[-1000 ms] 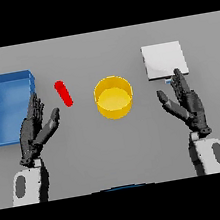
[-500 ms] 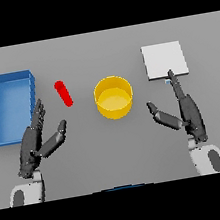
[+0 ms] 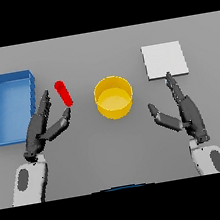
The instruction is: Pick up the red beaker and tilt it to pour out 1 green nut into yellow bowl. Pick up the yellow bowl and place it on the metallic measuring scale.
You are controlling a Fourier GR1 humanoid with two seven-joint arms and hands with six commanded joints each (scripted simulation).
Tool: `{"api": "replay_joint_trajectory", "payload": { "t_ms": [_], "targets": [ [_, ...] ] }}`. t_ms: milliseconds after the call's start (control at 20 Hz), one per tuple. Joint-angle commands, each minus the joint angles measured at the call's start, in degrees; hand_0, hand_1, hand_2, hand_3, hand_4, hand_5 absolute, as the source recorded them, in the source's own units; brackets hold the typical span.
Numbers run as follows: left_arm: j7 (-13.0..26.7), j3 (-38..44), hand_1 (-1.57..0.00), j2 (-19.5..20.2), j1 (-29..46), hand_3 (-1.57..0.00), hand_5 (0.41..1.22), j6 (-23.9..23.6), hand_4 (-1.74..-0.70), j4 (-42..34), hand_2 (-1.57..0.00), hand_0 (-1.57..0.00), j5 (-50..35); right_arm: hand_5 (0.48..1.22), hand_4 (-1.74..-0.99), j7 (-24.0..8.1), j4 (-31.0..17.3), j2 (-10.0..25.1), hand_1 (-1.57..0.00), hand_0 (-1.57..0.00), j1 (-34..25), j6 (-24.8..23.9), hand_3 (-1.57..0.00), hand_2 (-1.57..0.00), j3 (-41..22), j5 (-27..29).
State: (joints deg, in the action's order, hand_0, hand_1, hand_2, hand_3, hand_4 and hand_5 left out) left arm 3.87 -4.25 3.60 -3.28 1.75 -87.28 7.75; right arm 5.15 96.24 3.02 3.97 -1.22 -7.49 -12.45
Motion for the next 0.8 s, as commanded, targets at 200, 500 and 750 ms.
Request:
{"api": "replay_joint_trajectory", "payload": {
  "t_ms": [200,500,750],
  "targets": [
    [-2.72,1.69,0.0,-0.25,-8.24,0.0,0.636,-0.23,-1.18,10.78,0.0,0.0,0.72,0.626,-1.229,-0.21,-0.51,0.1,0.0,0.0,-0.85,0.35,0.0,0.0,0.77,1.1],
    [-4.92,2.65,0.0,-0.03,-15.54,0.0,0.657,-1.11,-1.2,19.35,0.0,0.0,2.39,0.63,-1.227,0.03,0.8,-0.06,0.0,0.0,-0.13,0.22,0.0,0.0,0.32,0.76],
    [-6.09,4.01,0.0,-0.39,-20.73,0.0,0.671,-2.65,-1.2,26.34,0.0,0.0,3.2,0.638,-1.238,-0.57,1.53,0.33,0.0,0.0,0.83,0.67,0.0,0.0,0.75,1.53]
  ]
}}
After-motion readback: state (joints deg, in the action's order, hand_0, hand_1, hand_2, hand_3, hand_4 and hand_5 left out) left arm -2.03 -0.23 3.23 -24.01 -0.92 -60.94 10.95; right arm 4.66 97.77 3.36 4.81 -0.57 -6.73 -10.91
